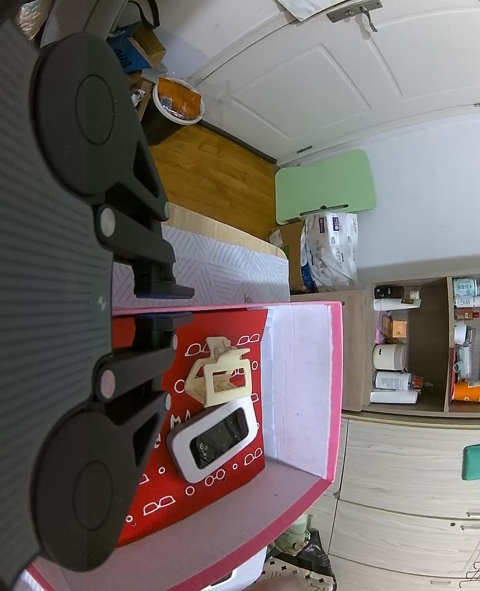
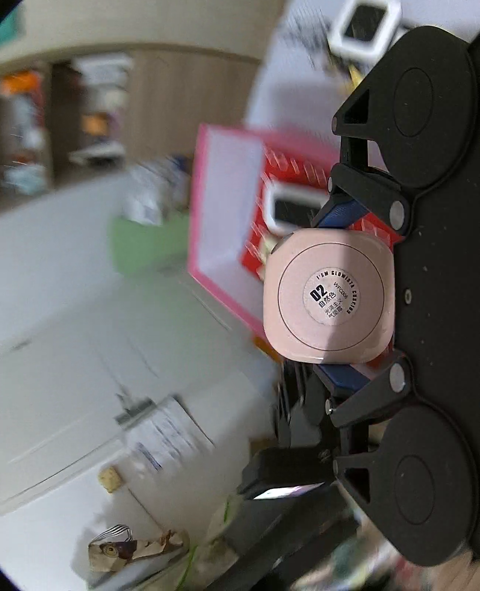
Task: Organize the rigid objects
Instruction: 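Carry the pink power bank into the box and open the right gripper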
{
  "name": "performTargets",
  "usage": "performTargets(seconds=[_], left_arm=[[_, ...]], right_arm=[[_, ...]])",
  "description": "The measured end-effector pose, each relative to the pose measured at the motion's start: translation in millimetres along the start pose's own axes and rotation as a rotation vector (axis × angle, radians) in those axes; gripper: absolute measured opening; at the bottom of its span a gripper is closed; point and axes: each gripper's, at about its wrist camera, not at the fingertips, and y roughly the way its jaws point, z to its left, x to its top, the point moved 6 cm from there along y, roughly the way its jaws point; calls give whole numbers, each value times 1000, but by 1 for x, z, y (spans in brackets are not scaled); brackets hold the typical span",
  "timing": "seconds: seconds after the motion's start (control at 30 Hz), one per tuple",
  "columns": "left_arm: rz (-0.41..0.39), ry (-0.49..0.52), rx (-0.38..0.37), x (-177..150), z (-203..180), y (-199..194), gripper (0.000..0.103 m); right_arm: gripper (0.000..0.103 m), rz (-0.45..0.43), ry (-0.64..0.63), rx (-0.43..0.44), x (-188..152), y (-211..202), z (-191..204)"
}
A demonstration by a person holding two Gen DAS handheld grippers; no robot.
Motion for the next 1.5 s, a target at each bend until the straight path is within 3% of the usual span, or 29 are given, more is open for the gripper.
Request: performTargets(seconds=[0.33,0.5,0.9,1.07,1.23,1.4,1.5], left_arm=[[13,-1,-21,1,-1,4,7],[8,-7,-27,1,-1,4,7],[15,-34,-57,-1,1,6,7],[37,-41,-47,1,2,10,7],[43,-33,-27,2,0,11,8],[137,-45,-11,2,2,18,10],[224,-49,-50,7,3,15,10]], right_arm=[[78,383,205,-82,19,113,-26],[78,449,235,-153,15,146,-32],[81,529,315,-139,10,185,-29],[81,440,370,-57,20,160,-31],[81,287,323,17,26,103,-21],[82,45,114,45,13,24,-10],[83,-113,-5,-9,-3,-16,-16]])
